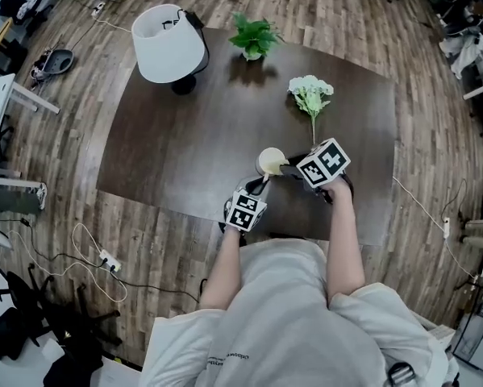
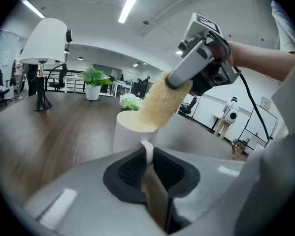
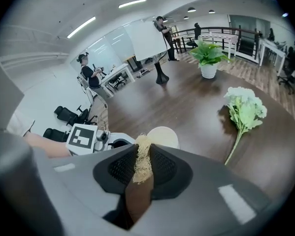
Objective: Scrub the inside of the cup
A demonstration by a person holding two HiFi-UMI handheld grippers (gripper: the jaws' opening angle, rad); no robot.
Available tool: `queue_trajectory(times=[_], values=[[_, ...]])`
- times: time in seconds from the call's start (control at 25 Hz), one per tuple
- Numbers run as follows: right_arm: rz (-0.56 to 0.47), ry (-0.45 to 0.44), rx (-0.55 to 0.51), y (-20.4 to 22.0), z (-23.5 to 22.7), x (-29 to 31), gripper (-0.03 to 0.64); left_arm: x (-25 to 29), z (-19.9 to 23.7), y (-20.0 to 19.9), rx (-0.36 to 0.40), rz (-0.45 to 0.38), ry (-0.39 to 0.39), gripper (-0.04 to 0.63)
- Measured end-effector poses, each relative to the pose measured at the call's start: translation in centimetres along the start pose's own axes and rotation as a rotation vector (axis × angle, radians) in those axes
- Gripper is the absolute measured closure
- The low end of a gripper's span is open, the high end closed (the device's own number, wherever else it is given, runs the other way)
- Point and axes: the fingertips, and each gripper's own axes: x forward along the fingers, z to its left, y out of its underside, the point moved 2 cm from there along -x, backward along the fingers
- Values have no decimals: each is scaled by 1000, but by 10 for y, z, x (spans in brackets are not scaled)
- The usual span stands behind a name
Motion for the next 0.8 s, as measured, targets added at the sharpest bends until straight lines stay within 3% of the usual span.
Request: queue_trajectory(times=[0.32,0.52,0.8], values=[[-14,-52,51,33,2,-12,526,-1,-8,-6,-22,1,9,551],[85,-116,-8,45,14,-8,526,-1,-9,-6,-32,3,6,551],[170,46,-76,62,1,35,525,4,-21,-5,-40,0,32,554]])
